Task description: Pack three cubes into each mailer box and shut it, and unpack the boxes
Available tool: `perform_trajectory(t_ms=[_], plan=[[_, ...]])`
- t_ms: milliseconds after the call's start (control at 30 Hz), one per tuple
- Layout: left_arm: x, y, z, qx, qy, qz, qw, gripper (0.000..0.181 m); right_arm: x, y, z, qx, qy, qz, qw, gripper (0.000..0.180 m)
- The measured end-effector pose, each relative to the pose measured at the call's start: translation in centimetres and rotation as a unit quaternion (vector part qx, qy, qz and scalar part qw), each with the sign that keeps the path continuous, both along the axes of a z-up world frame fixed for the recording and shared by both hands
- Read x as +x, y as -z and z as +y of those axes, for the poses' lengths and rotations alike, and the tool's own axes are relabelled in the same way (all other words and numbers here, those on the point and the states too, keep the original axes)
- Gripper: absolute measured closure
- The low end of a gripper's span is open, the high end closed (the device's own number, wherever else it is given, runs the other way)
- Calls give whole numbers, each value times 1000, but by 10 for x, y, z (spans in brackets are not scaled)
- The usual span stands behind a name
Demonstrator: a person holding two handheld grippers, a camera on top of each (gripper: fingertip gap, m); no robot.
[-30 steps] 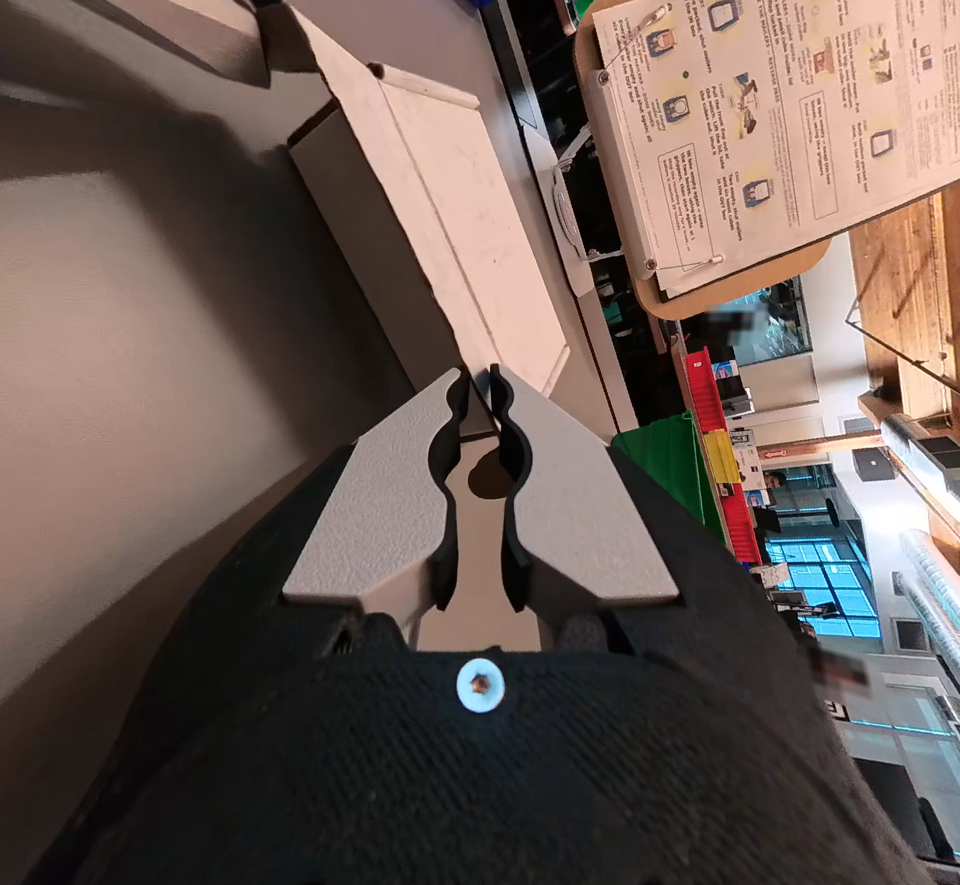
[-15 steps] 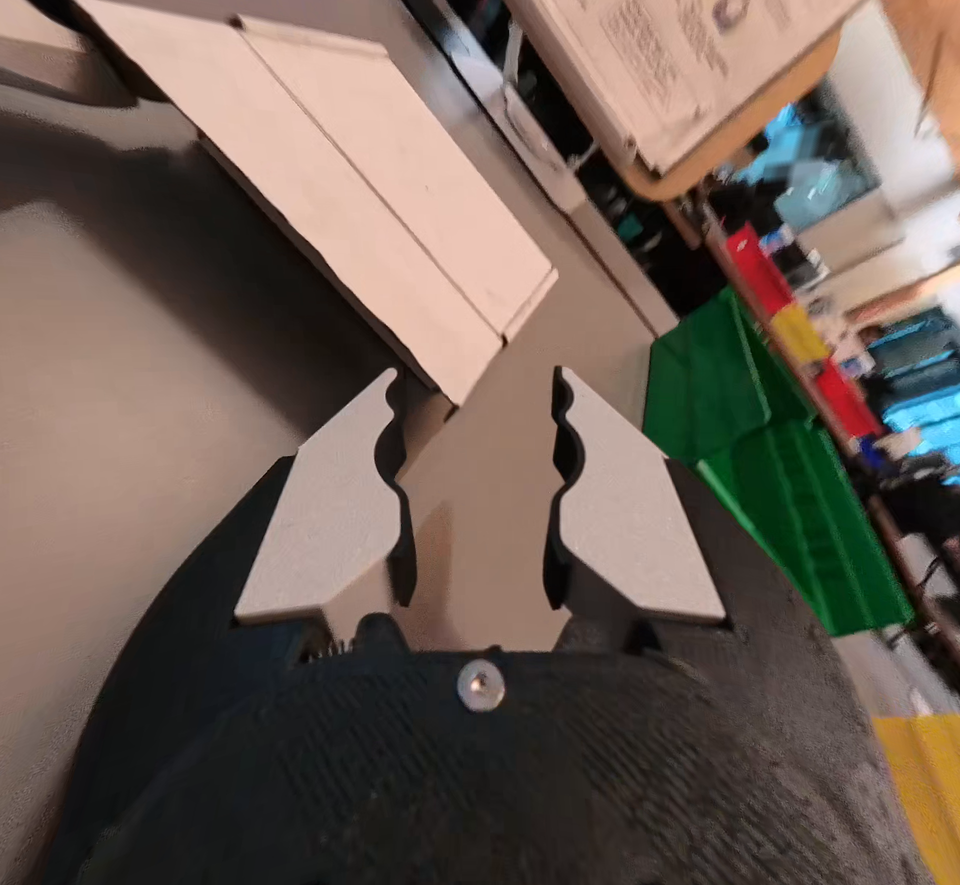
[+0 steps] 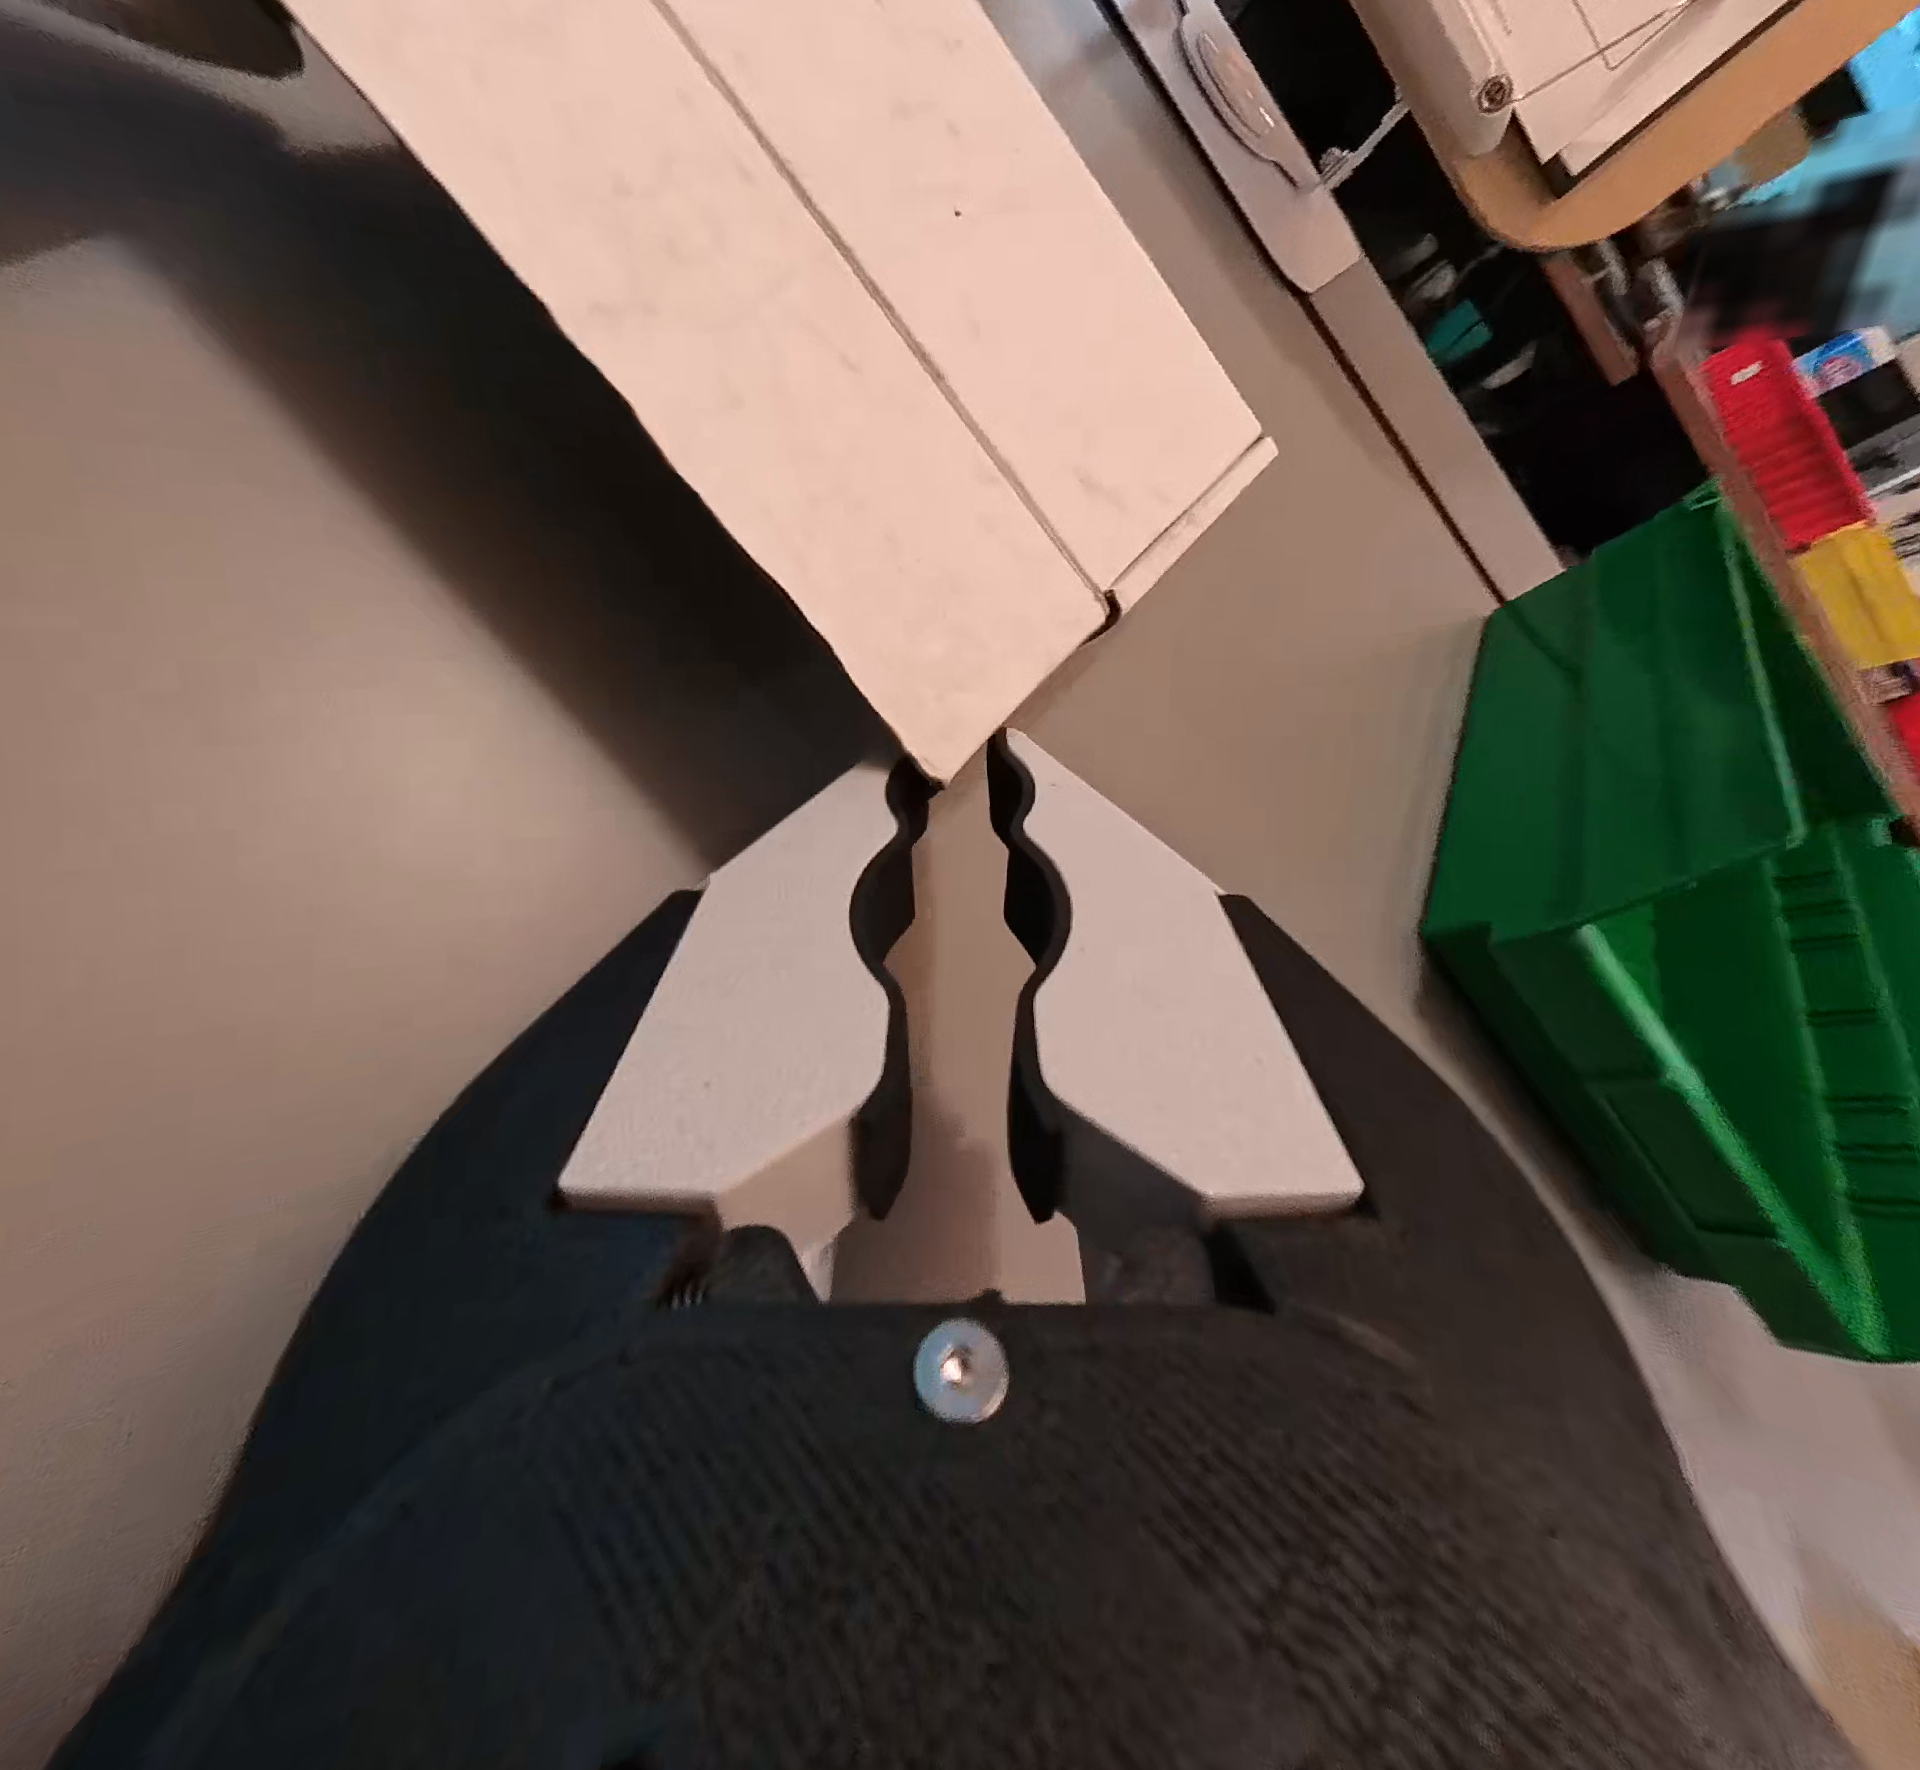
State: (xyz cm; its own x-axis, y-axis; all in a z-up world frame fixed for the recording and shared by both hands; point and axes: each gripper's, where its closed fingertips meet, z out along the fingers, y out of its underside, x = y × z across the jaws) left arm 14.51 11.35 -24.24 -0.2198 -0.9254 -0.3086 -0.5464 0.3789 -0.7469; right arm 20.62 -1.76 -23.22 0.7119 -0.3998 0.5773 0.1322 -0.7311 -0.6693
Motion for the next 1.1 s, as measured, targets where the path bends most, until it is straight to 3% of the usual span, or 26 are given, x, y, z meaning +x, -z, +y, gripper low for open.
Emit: perform_trajectory(t_ms=[233, 433, 567, 633, 733, 867, 933, 1100], plan=[[4, 0, -2, -57, 29, 16, 998, 179, -1, -2, 4, 52, -6, 53, 997, 170], [6, 6, -3, -58, 48, 38, 996, 176, 7, 4, 2, 20, 8, 31, 999, 171], [-3, 7, -6, -50, 103, 72, 991, 170, 11, 5, 0, 8, 11, 20, 1000, 172], [-16, 2, -6, -78, 135, 106, 982, 168, 12, 5, 0, 10, 7, 23, 1000, 172], [-30, -26, -15, -188, 177, 120, 959, 165, 13, 6, -1, 7, 8, 19, 1000, 173], [13, -65, 8, -239, 108, 20, 965, 166, 14, 7, -1, 1, 10, 11, 1000, 173], [38, -72, 19, -214, 97, -21, 972, 181, 14, 7, -1, 1, 9, 12, 1000, 173], [79, -66, 10, -196, 169, -20, 966, 181, 15, 8, -2, -5, 12, 2, 1000, 173]])
